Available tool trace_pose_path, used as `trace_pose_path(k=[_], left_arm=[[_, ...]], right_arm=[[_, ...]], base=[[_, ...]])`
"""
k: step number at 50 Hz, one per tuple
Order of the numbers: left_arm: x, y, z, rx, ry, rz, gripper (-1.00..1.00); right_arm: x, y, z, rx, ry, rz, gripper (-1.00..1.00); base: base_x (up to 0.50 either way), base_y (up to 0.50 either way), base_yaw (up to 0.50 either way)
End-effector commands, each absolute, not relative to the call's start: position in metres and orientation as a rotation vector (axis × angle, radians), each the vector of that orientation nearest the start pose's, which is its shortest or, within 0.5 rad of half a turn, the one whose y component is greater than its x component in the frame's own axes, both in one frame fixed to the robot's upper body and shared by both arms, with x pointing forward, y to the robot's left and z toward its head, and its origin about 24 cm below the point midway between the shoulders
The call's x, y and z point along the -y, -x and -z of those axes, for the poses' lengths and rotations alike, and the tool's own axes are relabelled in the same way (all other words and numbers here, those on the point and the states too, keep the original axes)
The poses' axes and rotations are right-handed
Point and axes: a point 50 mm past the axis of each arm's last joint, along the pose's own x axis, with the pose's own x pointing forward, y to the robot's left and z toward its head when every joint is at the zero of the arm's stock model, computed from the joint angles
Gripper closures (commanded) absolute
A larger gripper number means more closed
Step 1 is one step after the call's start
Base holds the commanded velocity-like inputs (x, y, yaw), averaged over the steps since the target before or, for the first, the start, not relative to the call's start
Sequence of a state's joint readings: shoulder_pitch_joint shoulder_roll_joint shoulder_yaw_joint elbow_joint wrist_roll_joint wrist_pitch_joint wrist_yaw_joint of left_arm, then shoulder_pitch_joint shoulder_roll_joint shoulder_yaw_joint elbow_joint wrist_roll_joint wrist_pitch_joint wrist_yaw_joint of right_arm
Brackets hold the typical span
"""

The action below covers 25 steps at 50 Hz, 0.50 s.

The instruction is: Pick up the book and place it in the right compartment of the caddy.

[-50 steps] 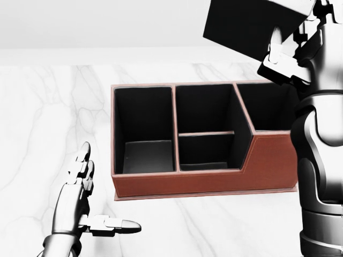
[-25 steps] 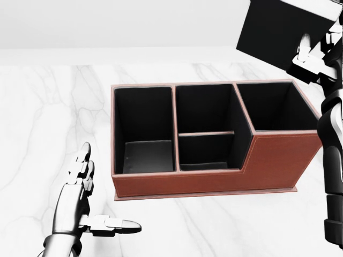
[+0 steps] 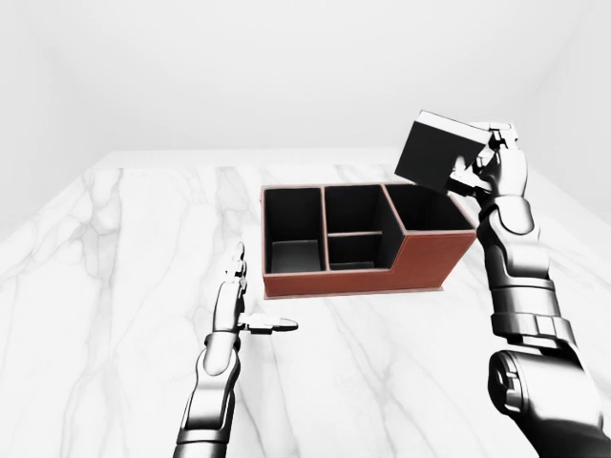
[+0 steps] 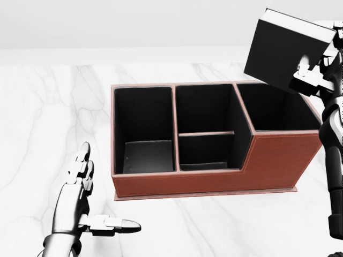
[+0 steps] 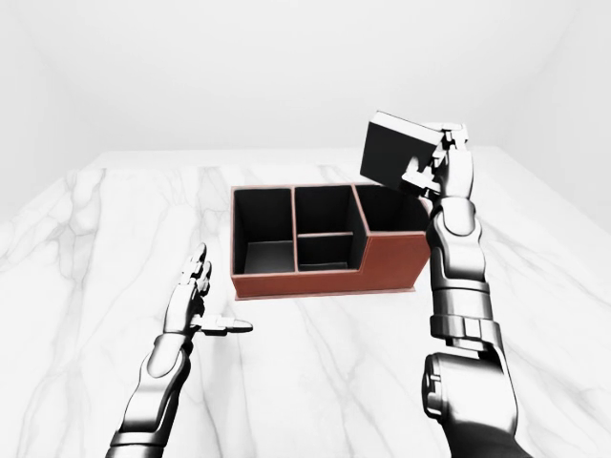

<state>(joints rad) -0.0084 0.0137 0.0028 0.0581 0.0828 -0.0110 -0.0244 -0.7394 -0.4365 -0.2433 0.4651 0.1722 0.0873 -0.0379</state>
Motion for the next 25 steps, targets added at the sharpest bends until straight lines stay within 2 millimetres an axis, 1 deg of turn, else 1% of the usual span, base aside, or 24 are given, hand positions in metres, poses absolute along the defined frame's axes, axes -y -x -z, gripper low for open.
trace_pose_path(k=[1,9,16,25], left_arm=[[-0.1494,-0.2561,-0.0269,-0.041,-0.100,0.026,-1.00],[-0.1492,-0.2564,-0.0264,-0.041,-0.101,0.027,-1.00],[-0.1493,-0.2564,-0.0265,-0.041,-0.101,0.027,-1.00],[-0.1491,-0.2561,-0.0255,-0.042,-0.102,0.027,-1.00]], right_arm=[[0.2713,-0.3697,-0.1869,0.203,0.071,0.291,1.00],[0.2736,-0.3719,-0.1799,0.172,0.074,0.297,1.00],[0.2755,-0.3726,-0.1807,0.173,0.076,0.303,1.00],[0.2777,-0.3744,-0.1871,0.183,0.081,0.309,1.00]], base=[[0.00,0.00,0.00],[0.00,0.00,0.00],[0.00,0.00,0.00],[0.00,0.00,0.00]])
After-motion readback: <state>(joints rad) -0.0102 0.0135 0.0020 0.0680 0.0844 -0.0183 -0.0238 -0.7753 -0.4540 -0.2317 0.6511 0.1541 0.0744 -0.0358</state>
